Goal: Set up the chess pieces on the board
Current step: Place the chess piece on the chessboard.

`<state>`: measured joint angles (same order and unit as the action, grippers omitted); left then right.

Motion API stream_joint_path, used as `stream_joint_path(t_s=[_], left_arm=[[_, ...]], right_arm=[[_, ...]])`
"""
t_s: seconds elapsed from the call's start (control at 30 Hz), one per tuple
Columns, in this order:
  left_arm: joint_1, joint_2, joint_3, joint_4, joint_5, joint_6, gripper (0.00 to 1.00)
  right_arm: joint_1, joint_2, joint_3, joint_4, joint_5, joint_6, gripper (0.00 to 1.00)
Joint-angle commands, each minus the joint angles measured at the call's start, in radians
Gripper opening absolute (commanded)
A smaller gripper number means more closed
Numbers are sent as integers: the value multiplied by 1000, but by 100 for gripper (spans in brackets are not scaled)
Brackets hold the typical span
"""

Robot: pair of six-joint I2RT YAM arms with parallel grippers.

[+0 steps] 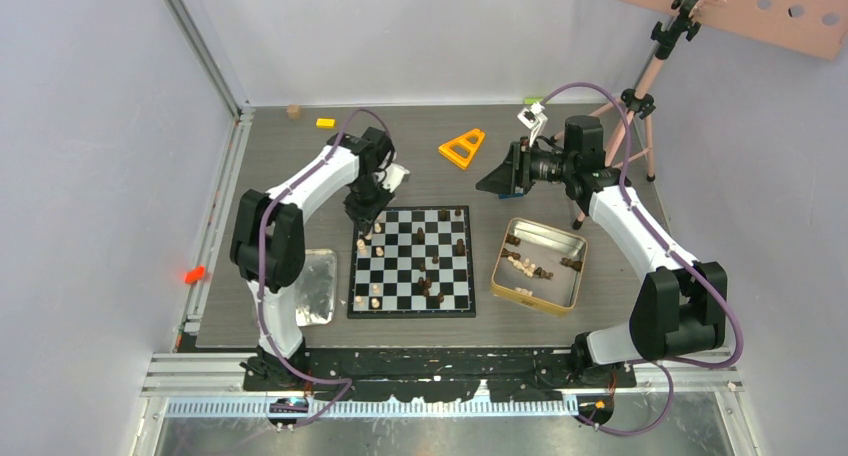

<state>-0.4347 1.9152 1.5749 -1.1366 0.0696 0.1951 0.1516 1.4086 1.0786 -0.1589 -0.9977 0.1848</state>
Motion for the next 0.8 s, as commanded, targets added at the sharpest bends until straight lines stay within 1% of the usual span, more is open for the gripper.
stream_joint_path(t_s=[0.0, 0.47, 0.77], left_arm=[[-12, 19, 6, 29, -25, 4, 0], [-18, 14, -55, 61, -60, 4, 0], [-18, 10, -58, 79, -61, 2, 0]], right_arm=[[-6, -35, 2, 14, -16, -24, 58], [-6, -28, 4, 7, -18, -28, 58], [-7, -28, 4, 3, -19, -30, 58]])
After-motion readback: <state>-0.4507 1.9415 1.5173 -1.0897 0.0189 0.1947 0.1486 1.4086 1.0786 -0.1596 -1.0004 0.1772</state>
